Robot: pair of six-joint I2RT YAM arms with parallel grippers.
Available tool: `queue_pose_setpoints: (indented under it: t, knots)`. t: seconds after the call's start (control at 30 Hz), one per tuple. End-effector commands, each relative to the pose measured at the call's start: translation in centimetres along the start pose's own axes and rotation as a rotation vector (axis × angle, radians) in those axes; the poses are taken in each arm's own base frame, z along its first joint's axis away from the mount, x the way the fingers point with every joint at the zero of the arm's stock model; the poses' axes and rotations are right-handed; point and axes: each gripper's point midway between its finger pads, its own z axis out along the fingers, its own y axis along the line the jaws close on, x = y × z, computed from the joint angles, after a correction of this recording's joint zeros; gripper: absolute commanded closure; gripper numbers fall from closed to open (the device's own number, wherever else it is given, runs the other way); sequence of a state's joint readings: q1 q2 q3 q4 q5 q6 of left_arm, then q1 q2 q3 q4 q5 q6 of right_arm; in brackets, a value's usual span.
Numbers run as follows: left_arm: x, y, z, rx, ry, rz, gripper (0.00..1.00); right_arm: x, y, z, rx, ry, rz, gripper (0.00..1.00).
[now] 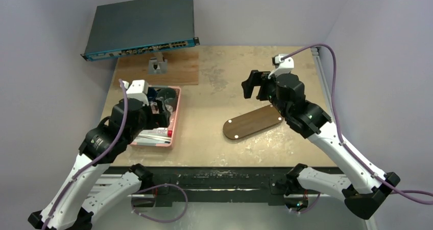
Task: Prepare toiletry sets of a toothbrush and toothpaste on the tray
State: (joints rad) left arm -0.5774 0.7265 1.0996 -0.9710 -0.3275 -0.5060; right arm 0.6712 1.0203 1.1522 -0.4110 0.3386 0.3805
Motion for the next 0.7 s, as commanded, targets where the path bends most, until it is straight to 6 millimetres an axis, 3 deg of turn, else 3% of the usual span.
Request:
queue_pose_setpoints:
  t: [0.0,0.3,0.67]
  knots:
    - [-0.4,0.4,-0.4,-0.016,-0.027,-0.028,0.00,-1.7,0.7,-0.7,-0.032,-0.014,-0.026,0.01]
    - [0.0,1.0,-0.5,-0.042,-0.032,-0.073,0.00,-1.2,2.4,-0.6,-0.148,-0.002,-0.105,0.01]
    - [2.0,3.3,-0.5,-0.180,0.002,-0.188,0.04,2.4,5.1,0.5,-0.310,0.115,-0.151,0.04]
